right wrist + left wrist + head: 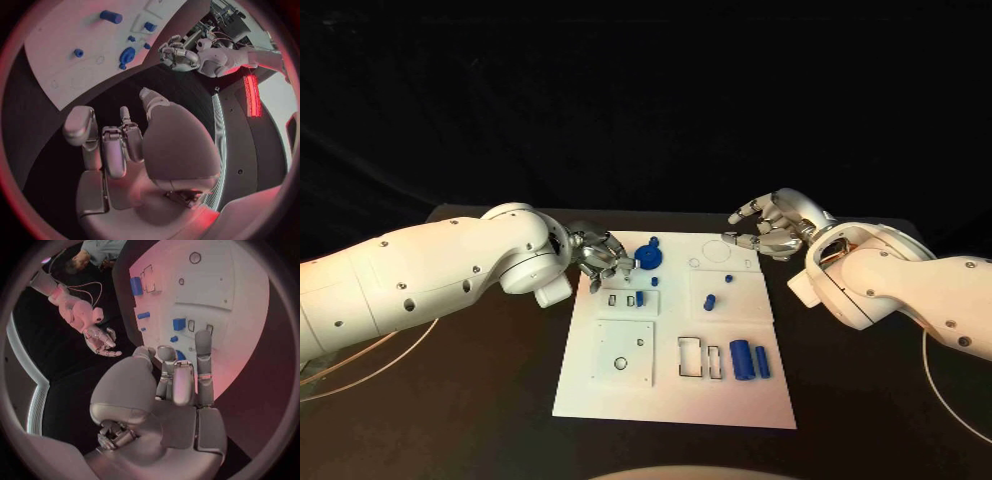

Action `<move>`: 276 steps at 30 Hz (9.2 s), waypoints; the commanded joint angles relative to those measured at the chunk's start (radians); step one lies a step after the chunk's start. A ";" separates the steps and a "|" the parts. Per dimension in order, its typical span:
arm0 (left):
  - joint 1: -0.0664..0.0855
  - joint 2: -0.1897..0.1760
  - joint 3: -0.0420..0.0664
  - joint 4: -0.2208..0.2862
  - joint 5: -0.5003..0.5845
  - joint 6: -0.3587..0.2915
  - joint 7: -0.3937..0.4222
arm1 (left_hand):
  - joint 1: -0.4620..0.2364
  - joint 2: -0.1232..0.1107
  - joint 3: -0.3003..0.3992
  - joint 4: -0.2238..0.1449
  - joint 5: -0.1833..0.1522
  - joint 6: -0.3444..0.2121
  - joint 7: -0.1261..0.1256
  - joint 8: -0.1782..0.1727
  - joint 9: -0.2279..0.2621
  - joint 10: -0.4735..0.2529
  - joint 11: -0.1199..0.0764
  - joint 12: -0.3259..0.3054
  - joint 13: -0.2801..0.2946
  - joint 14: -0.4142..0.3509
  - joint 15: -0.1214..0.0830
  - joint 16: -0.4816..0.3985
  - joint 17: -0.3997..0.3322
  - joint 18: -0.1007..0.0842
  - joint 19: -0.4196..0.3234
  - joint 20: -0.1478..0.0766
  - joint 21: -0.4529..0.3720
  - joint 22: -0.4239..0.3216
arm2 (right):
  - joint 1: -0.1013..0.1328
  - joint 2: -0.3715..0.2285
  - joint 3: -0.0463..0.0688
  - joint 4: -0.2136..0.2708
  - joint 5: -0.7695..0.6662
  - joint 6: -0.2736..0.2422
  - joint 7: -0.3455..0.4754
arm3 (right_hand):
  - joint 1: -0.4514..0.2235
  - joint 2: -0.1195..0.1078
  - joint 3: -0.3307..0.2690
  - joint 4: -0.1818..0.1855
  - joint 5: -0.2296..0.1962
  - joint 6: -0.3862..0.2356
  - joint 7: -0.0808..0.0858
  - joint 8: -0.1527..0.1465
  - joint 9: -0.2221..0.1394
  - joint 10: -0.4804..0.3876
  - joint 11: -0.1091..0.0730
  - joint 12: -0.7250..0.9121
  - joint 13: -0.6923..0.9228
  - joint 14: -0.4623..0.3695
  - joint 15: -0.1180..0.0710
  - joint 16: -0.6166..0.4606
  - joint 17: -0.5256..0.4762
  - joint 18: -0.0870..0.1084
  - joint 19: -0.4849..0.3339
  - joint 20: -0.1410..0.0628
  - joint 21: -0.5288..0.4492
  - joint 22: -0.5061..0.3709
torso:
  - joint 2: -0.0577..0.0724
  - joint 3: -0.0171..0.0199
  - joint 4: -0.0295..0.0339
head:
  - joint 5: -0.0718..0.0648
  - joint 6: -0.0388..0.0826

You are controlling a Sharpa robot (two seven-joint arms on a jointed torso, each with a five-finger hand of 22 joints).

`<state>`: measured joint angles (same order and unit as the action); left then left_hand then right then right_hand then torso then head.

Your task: Assemble the parts on the task board

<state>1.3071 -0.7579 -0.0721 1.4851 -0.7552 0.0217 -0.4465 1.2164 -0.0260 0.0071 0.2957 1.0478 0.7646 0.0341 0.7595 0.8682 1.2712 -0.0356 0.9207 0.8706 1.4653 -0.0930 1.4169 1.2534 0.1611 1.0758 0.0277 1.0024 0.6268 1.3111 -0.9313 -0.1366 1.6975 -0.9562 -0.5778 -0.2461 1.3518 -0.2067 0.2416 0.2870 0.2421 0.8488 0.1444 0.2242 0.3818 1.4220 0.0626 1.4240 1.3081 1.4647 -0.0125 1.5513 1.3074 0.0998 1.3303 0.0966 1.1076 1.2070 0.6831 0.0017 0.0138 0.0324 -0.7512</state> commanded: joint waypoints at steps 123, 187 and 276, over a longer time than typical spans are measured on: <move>0.018 0.184 -0.034 -0.153 -0.031 0.250 -0.227 | -0.174 -0.062 0.316 -0.005 -0.572 -0.050 0.055 -0.007 -0.292 -0.121 0.051 0.168 -0.071 0.032 0.055 0.105 0.115 0.001 -0.006 0.048 0.021 0.194 | -0.002 0.012 -0.005 -0.030 0.002 0.031 -0.033 | -0.024 -0.001 0.020 0.004 0.106 0.001 -0.001 0.011 -0.006 -0.009 -0.001 -0.003 0.048 0.087 0.003 -0.009 0.186 0.014 -0.011 0.000 -0.024 -0.005 | 0.004 -0.0018 0.0015 | -0.016 -0.070; 0.015 0.142 -0.027 -0.109 -0.012 0.214 -0.213 | 0.002 -0.130 0.835 -0.193 -0.770 -0.058 0.025 0.238 -0.259 -0.040 0.019 0.215 -0.055 0.076 0.025 0.134 0.226 -0.015 0.058 0.018 0.089 0.341 | -0.005 0.013 -0.005 -0.035 0.003 0.037 -0.046 | -0.041 0.007 0.034 0.005 0.113 0.011 -0.003 0.019 -0.004 -0.010 -0.003 -0.004 0.045 0.086 0.002 -0.010 0.183 0.015 -0.011 -0.001 -0.028 -0.005 | 0.003 -0.0011 0.0029 | -0.012 -0.079; -0.006 0.137 -0.029 -0.087 -0.241 0.208 -0.175 | -0.022 -0.144 0.877 -0.224 -0.769 -0.034 0.019 0.239 -0.261 -0.011 0.011 0.226 -0.038 0.085 0.017 0.139 0.247 -0.021 0.083 0.010 0.121 0.382 | -0.007 0.018 -0.006 -0.068 0.227 -0.051 0.088 | -0.071 -0.034 0.171 -0.029 0.123 -0.076 0.078 0.134 -0.061 -0.470 0.103 -1.058 -1.156 -0.464 0.139 -1.274 -0.803 0.082 -0.447 0.146 -1.003 -0.742 | 0.005 -0.0005 0.0013 | -0.001 -0.095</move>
<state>1.3026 -0.6241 -0.0996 1.4015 -0.9955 0.2102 -0.6099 1.1954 -0.1784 0.6775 0.2730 0.2724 0.7299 0.0587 0.9947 0.6077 1.2530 -0.0231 1.1414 0.8315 1.4650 -0.0675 1.5517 1.3081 0.1462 1.1513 0.0361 1.1181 1.0075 1.3050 -0.9142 -0.1428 1.6298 -0.7581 -0.6192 -0.1926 1.2724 -0.2416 0.4184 0.2592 0.3583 0.7796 0.1977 0.3521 0.3226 0.9538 0.1591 0.3694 0.1565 1.0054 0.1249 0.2822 0.5080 0.1710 0.8907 0.2432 0.1079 0.4681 0.6873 0.0011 0.0149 0.0316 -0.8450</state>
